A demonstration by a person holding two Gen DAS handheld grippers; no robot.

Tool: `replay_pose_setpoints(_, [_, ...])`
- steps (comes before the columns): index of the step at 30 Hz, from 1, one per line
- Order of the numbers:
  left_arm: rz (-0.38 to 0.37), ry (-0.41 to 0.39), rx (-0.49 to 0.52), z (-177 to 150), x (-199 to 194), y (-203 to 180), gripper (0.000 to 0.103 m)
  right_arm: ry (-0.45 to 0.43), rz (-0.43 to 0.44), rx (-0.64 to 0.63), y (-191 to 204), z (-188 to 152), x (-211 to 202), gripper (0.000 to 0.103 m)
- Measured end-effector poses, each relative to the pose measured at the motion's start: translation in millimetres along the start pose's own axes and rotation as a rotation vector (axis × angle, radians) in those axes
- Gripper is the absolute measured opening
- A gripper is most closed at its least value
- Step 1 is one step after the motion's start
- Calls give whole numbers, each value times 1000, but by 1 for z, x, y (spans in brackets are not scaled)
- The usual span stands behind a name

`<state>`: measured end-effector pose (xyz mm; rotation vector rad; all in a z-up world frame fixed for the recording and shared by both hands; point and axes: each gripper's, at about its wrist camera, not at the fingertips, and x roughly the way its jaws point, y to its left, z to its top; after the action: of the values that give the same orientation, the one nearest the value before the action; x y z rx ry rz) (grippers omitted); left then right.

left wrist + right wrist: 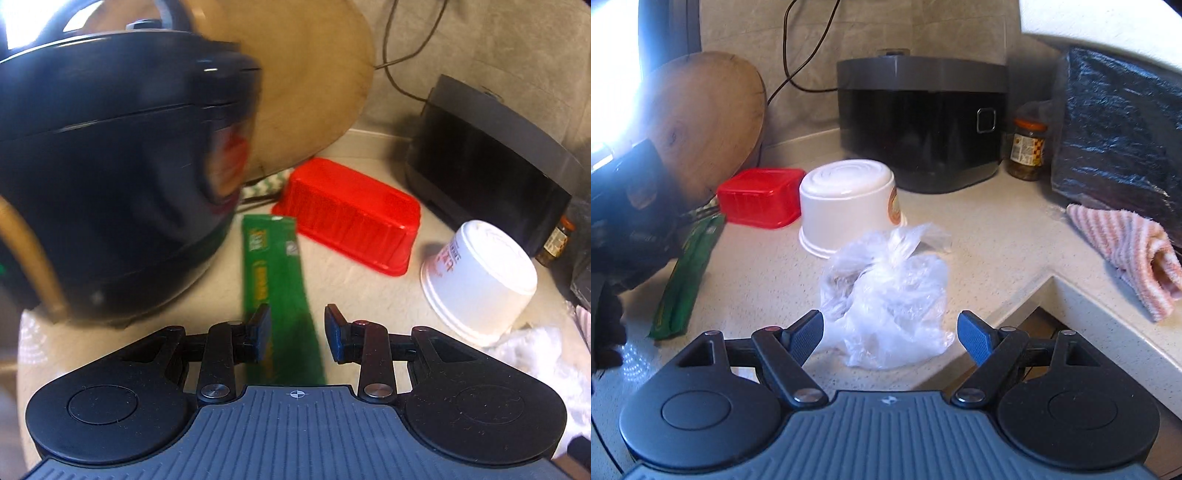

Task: Collect trash
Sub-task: 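Raise both empty grippers back up to the counter, then grasp the green packet with the left gripper while the right gripper reaches the clear plastic bag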

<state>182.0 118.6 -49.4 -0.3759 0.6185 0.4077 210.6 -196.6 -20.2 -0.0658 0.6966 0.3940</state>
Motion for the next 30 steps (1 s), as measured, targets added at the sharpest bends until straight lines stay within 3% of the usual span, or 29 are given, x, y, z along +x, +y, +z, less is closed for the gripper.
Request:
replay_pose_setpoints(3, [70, 38, 85, 1, 17, -9, 36, 6, 0, 2, -1, -1, 3, 80])
replay_pose_setpoints(7, [107, 76, 118, -7, 27, -9, 40, 13, -8, 17, -12, -2, 6, 81])
replay_pose_setpoints(13, [79, 85, 135, -18, 19, -5, 41, 71, 25, 70, -19, 1, 23, 82])
replay_pose_setpoints(24, [-36, 184, 212, -46, -29, 5, 38, 69, 98, -9, 16, 14, 36, 82])
replay_pose_setpoints(30, [-41, 181, 158, -52, -42, 20, 42, 69, 126, -45, 32, 15, 35, 82])
